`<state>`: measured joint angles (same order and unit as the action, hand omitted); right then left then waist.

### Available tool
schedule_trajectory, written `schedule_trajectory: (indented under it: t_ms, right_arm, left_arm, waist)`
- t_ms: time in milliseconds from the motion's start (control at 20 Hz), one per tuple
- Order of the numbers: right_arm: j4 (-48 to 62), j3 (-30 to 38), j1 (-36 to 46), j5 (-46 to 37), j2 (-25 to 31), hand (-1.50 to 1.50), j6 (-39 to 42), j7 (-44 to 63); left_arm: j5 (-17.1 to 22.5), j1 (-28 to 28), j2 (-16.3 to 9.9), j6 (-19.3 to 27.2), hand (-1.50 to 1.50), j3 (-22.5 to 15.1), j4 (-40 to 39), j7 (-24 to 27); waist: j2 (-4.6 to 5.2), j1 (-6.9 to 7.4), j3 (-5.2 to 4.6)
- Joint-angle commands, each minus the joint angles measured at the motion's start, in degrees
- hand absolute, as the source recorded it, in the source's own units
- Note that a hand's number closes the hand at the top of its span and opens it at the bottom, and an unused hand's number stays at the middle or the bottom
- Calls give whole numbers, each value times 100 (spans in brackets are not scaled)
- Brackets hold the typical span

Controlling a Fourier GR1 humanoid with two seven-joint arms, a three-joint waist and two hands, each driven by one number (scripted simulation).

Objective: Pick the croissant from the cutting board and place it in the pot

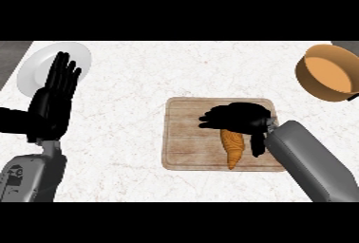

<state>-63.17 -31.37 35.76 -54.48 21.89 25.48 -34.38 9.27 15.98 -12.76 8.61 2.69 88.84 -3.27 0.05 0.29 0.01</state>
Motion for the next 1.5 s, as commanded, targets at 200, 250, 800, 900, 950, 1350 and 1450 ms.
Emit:
schedule_trajectory:
  t_ms: [200,250,800,900,950,1350,1450]
  right_arm:
    - [268,193,-250,-593,-304,-150,-40,-388]
    - [157,206,-307,-540,-530,-150,54,-188]
    - [357,-159,-553,-1174,-776,150,-996,-1078]
    - [330,-54,-504,-1212,-818,150,-942,-1094]
    - [675,146,-212,-1227,-921,150,-1006,-1134]
    - [863,2306,417,-970,-1399,150,-1204,2270]
    - [929,2769,674,-972,-1384,150,-1403,3043]
  left_arm:
    - [-117,223,63,-43,0,209,-348,111]
    - [13,323,14,-98,0,198,-92,-238]
    - [-147,223,56,-121,0,202,-110,-64]
    - [-40,-11,-133,-345,0,371,-59,-5]
    - [-68,68,-5,-126,0,225,373,-488]
    - [-48,-22,36,-279,0,242,79,-19]
    - [-86,17,102,-213,0,215,53,14]
  waist:
    - [-2,-27,-1]
    - [-6,-25,-1]
    - [-4,-23,0]
    - [-5,-11,-1]
    - [-4,17,1]
    - [76,67,-3]
    - [111,28,-11]
